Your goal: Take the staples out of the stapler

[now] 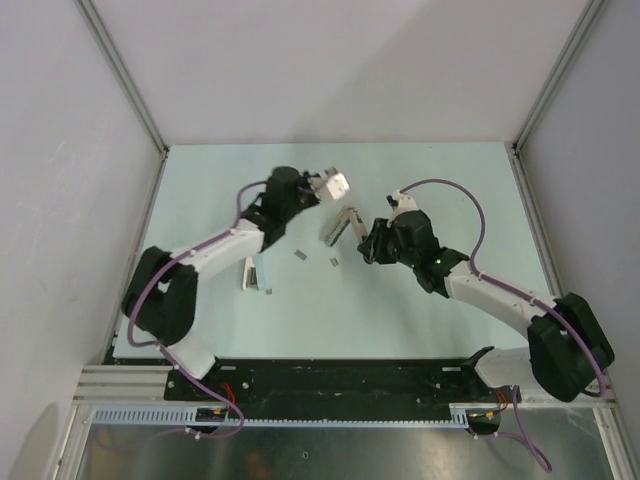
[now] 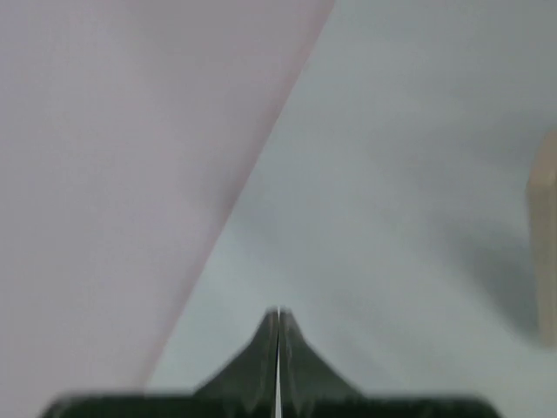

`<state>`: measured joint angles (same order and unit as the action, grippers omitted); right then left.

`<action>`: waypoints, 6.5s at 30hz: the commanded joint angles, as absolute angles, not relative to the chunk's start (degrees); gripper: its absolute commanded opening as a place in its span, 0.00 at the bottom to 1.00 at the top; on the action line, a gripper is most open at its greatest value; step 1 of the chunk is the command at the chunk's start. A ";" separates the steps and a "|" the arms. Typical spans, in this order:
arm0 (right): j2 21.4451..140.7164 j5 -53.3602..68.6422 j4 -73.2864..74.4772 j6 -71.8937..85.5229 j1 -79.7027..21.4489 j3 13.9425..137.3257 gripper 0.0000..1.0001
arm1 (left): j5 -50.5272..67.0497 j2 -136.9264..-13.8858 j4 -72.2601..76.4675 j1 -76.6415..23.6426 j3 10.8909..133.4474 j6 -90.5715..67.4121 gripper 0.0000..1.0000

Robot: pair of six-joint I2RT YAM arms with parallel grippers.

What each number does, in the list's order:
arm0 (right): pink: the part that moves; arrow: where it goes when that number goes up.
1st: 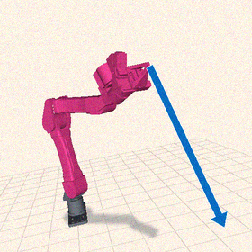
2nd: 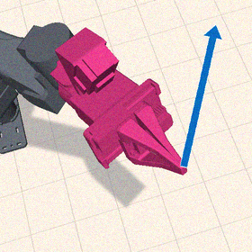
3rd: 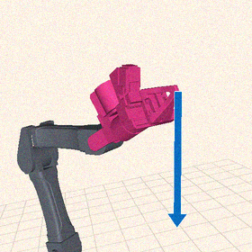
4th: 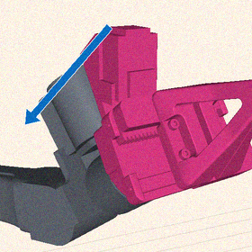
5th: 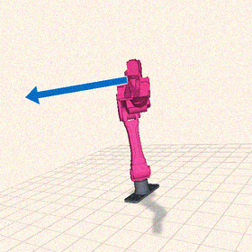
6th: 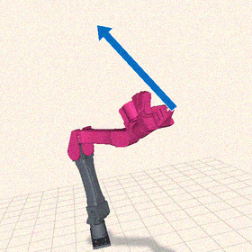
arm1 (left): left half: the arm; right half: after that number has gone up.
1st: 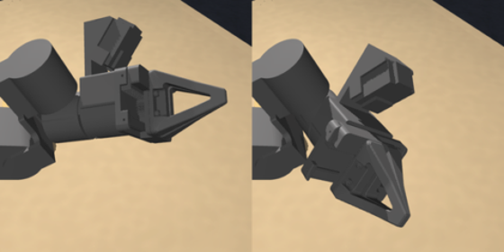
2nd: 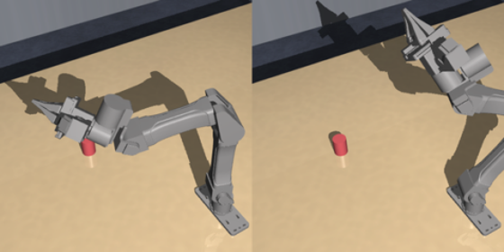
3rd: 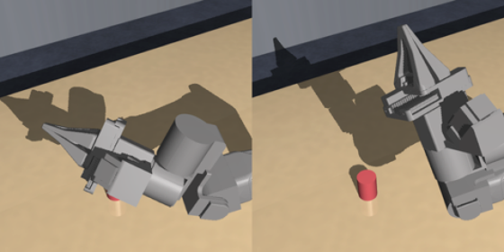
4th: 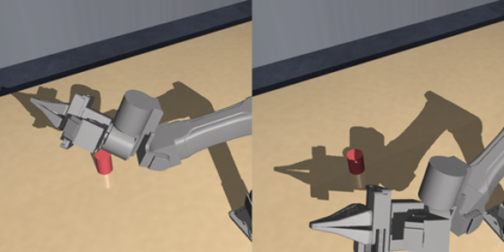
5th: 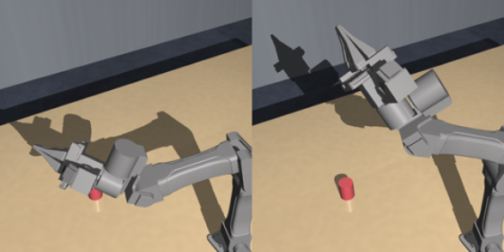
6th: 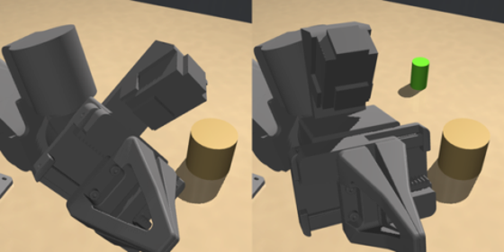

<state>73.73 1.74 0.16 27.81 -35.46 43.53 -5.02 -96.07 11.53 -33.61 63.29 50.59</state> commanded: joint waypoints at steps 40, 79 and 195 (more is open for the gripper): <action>121.02 -30.10 -2.36 11.13 -36.79 87.91 0.00 | 12.46 -73.79 -11.38 -21.05 55.54 25.63 0.63; 92.33 -28.42 35.25 44.15 -4.85 63.17 0.75 | 14.39 -72.39 -12.44 -20.96 55.46 24.69 0.66; 77.96 -24.18 16.72 40.55 -34.96 48.19 0.71 | 22.28 -80.57 -19.68 -27.85 50.95 59.46 0.77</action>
<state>79.48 -19.92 28.36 50.09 -35.75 50.43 17.28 -79.26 -18.15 -27.05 51.22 46.68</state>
